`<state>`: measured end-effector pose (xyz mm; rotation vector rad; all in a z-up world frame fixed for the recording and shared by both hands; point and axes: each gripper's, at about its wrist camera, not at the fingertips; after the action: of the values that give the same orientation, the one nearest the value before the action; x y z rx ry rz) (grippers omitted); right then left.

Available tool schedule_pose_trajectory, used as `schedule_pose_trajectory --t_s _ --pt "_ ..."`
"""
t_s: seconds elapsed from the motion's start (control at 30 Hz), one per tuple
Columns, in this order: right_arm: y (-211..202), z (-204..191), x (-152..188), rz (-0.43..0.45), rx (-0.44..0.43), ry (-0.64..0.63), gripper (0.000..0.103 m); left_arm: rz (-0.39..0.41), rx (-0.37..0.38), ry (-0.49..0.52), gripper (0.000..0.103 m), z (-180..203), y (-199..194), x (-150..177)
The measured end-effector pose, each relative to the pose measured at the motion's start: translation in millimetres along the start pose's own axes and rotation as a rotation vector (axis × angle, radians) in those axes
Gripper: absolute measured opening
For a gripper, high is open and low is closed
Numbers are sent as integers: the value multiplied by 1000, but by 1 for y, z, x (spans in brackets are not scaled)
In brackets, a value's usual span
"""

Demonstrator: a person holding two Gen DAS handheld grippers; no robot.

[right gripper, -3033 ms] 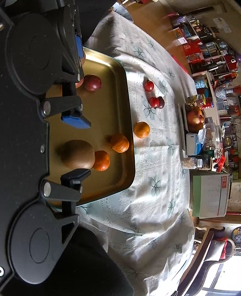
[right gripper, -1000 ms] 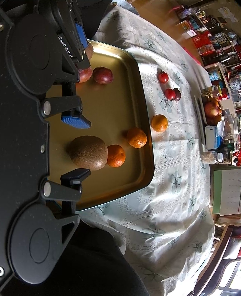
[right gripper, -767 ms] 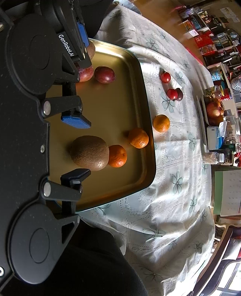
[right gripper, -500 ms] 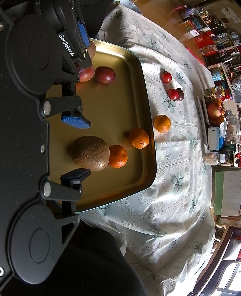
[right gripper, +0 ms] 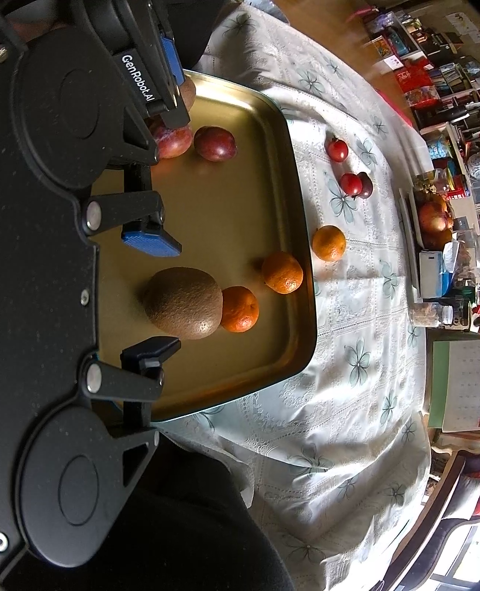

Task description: Organize fruits

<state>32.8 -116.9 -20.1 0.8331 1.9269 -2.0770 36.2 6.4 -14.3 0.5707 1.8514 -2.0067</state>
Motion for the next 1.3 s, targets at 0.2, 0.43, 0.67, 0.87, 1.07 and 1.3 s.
schedule_pose_trajectory --t_s 0.2,0.43,0.67,0.87,1.07,1.3 --pt "1 0 -1 -7 4 4 55 0 -9 4 39 2 0 0" --pt "3 0 -1 -15 4 5 55 1 -14 5 39 2 1 0" --pt "1 -1 0 -14 16 -5 55 8 -14 -16 39 1 -3 1" --pt "-2 -1 1 -18 13 -10 55 -8 -11 -25 39 -1 -6 2" --pt "2 3 -2 -58 -1 12 55 -66 -10 -35 39 -2 0 3" --pt "6 11 -12 -126 -36 49 55 -132 -22 -9 39 -1 3 -3"
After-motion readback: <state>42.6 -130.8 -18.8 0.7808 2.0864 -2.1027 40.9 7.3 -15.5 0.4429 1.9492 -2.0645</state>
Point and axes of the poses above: each gripper's, at about its wrist camera, not at the fingertips, and y roughly the way its jaws point, z to its right, x to its underside, and after that the axes turned 6 degrees about -z, right-handed
